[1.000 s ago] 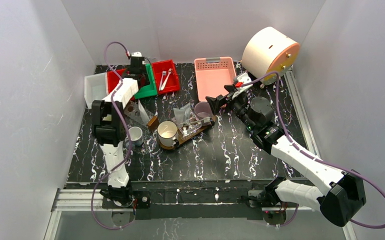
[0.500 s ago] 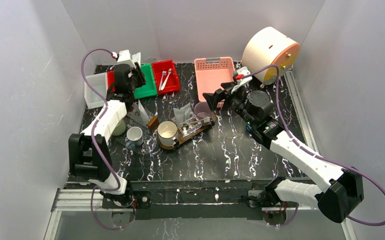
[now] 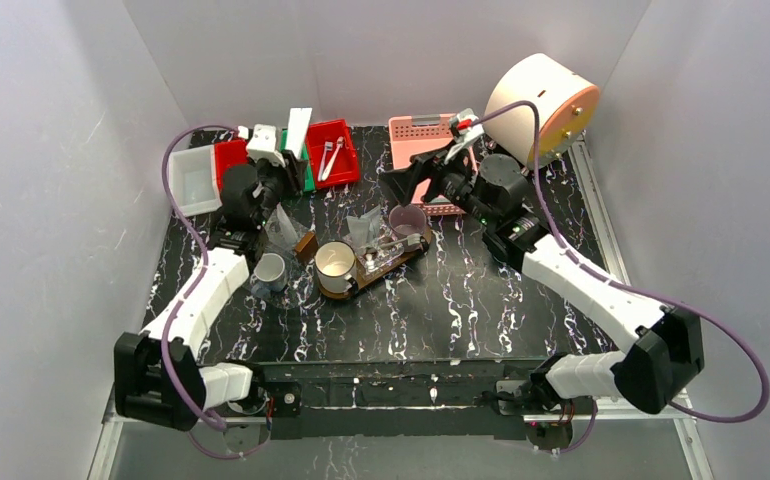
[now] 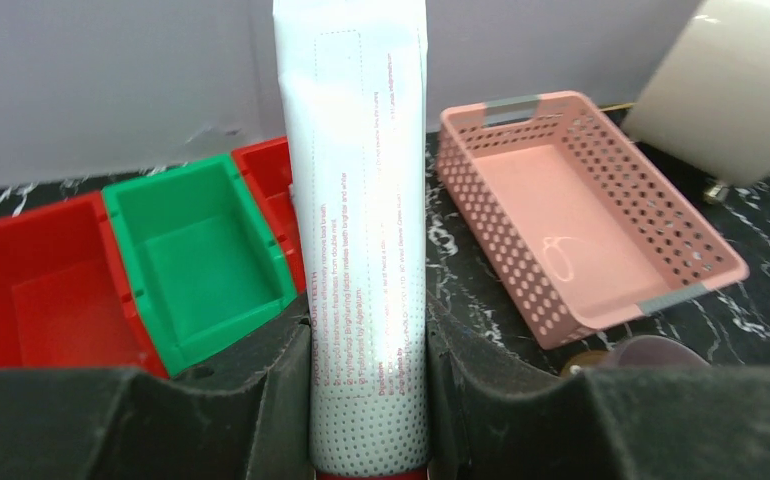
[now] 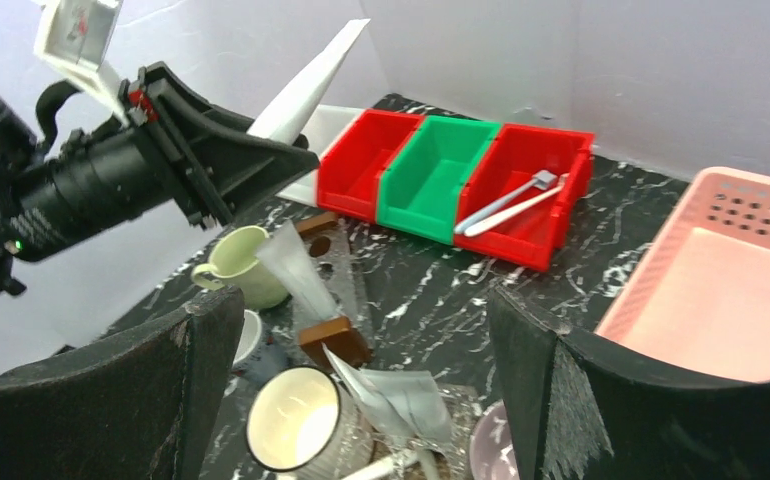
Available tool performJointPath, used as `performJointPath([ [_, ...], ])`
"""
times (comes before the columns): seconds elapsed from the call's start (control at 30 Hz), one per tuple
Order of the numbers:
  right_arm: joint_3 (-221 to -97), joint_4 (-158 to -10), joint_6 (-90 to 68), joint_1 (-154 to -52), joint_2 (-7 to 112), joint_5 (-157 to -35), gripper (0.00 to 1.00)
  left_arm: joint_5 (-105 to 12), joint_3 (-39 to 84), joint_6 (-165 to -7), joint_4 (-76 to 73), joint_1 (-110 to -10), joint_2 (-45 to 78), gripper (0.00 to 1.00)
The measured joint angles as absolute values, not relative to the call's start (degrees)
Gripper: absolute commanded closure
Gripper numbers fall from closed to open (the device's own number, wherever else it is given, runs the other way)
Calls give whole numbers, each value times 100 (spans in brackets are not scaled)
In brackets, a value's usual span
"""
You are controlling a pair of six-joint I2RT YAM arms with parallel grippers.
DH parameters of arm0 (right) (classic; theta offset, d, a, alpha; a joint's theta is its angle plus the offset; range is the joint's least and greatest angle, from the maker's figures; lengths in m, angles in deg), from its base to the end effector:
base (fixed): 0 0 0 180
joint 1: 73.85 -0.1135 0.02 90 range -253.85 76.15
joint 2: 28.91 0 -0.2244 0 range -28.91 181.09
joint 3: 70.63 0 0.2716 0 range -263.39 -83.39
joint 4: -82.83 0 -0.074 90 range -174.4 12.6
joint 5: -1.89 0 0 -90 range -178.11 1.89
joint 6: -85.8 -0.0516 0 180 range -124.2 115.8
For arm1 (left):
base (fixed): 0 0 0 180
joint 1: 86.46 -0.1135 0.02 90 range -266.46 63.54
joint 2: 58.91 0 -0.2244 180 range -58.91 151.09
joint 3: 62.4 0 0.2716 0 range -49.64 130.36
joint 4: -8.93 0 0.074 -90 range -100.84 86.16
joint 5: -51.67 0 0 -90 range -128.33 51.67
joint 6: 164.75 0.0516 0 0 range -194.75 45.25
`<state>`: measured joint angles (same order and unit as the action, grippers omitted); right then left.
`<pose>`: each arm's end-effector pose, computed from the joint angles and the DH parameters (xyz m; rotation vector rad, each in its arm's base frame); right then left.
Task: Prepare toiletry sets of a toothbrush and toothpaste on the tray
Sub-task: Pick up the toothpaste from the storage box.
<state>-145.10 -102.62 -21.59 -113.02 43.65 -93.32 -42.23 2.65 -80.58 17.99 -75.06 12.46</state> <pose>0.2673 0.2238 0.3527 -0.3597 1.4588 0.8688 0.3361 -0.0714 0.3022 0.1289 1.5247 -0.2918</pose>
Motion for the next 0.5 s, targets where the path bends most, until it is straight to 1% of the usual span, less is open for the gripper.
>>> performJointPath([
  [0.17,-14869,-10343,-2732,-11302,4821,-9651,1,-4350,-180,-7730,2153,-7146,669,100],
  [0.5,-15000,-10848,-3755,-11309,5311,-9922,2,-4378,-913,-7109,2542,-6553,-115,100],
])
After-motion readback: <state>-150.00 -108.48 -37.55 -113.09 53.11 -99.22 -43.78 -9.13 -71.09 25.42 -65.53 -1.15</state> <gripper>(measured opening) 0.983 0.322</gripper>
